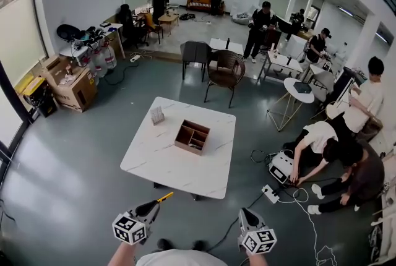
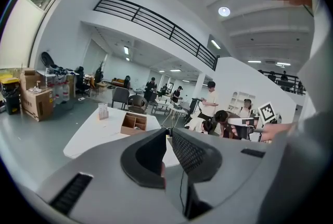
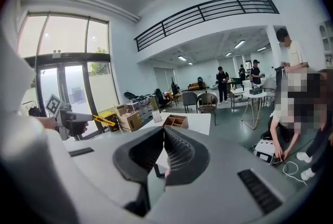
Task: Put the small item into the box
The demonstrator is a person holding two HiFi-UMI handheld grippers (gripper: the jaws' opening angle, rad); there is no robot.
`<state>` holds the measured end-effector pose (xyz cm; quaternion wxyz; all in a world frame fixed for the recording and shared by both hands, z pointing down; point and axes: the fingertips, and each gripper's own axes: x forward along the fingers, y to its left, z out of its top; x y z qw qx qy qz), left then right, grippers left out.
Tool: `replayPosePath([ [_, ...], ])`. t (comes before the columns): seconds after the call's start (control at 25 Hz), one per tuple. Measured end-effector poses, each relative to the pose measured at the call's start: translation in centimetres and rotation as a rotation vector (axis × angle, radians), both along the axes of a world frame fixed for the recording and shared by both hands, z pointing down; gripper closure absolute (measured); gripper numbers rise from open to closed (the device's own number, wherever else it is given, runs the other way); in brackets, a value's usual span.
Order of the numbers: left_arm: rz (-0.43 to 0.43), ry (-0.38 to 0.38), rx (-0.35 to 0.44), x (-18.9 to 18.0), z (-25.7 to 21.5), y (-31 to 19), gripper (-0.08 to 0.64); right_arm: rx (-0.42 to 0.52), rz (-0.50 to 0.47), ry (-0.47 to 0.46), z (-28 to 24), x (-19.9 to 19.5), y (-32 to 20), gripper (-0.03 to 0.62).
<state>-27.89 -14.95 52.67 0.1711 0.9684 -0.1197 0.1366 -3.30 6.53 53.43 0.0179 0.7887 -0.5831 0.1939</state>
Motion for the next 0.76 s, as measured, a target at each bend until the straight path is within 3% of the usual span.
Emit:
replayPosePath([
  [0.76,-0.004,0.008,-0.015,-0.73,0.30,0.46,0.514,0.003,-0.006,-0.023,0.85,-0.60,0.07,0.566],
])
